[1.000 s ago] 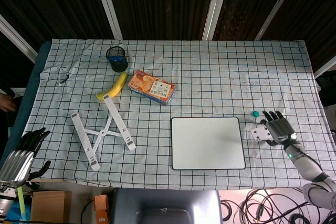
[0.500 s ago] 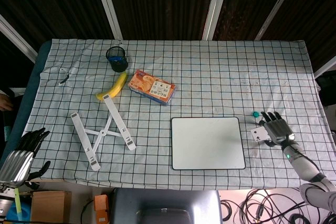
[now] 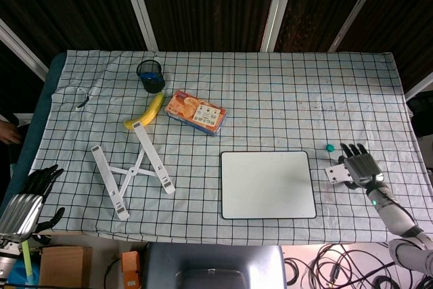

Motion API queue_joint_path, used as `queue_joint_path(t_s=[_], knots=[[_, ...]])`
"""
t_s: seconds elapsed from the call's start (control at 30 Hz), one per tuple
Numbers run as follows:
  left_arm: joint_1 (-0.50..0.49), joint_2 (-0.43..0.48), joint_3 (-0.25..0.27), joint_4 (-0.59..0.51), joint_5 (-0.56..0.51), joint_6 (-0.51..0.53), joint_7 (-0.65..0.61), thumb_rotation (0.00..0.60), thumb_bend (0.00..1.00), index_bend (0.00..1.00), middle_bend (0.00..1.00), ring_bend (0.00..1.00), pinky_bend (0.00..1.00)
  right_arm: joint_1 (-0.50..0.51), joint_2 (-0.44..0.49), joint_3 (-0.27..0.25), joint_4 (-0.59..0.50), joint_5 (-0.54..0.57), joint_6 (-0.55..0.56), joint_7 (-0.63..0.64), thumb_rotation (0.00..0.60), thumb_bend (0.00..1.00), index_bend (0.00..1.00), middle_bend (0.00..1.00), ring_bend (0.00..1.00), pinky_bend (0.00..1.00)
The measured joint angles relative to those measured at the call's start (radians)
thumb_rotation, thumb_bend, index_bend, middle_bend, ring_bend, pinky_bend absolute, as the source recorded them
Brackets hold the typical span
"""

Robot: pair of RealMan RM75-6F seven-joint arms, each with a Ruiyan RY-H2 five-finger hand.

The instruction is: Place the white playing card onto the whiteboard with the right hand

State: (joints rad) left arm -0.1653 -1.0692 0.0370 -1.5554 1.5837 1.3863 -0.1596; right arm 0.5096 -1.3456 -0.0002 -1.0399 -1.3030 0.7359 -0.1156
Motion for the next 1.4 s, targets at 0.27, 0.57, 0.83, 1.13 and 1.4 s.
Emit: queue_joint_path(t_s=[0.27, 0.57, 0.83, 1.13, 1.4], knots=[[-0.002, 0.001, -0.001, -0.002, -0.001, -0.003, 0.0, 0.6, 0.36, 0.0, 0.0, 0.0, 0.0, -0.008, 0.021, 0.008, -0.027, -0.004, 0.032, 0.009, 0.6, 0.22, 0.57, 0.0, 0.0, 0.0], [-0.007, 0.003, -0.002, -0.004, -0.002, -0.011, -0.005, 0.6, 0.36, 0.0, 0.0, 0.0, 0.0, -0.009, 0.079, 0.028, -0.172, -0.04, 0.115, 0.003, 0.6, 0.22, 0.56, 0.0, 0.0, 0.0], [-0.009, 0.001, -0.001, -0.007, 0.003, -0.012, 0.002, 0.6, 0.36, 0.0, 0.0, 0.0, 0.0, 0.059, 0.087, 0.08, -0.335, -0.029, 0.12, -0.135, 0.6, 0.22, 0.54, 0.0, 0.0, 0.0], [0.002, 0.009, 0.0, -0.001, 0.005, 0.01, -0.023, 0.6, 0.36, 0.0, 0.0, 0.0, 0.0, 0.152, 0.011, 0.114, -0.438, 0.109, 0.075, -0.361, 0.6, 0.22, 0.49, 0.0, 0.0, 0.0], [0.014, 0.014, 0.005, 0.003, 0.015, 0.031, -0.037, 0.6, 0.36, 0.0, 0.0, 0.0, 0.0, 0.157, 0.014, 0.043, -0.517, 0.132, 0.065, -0.429, 0.6, 0.22, 0.4, 0.0, 0.0, 0.0]])
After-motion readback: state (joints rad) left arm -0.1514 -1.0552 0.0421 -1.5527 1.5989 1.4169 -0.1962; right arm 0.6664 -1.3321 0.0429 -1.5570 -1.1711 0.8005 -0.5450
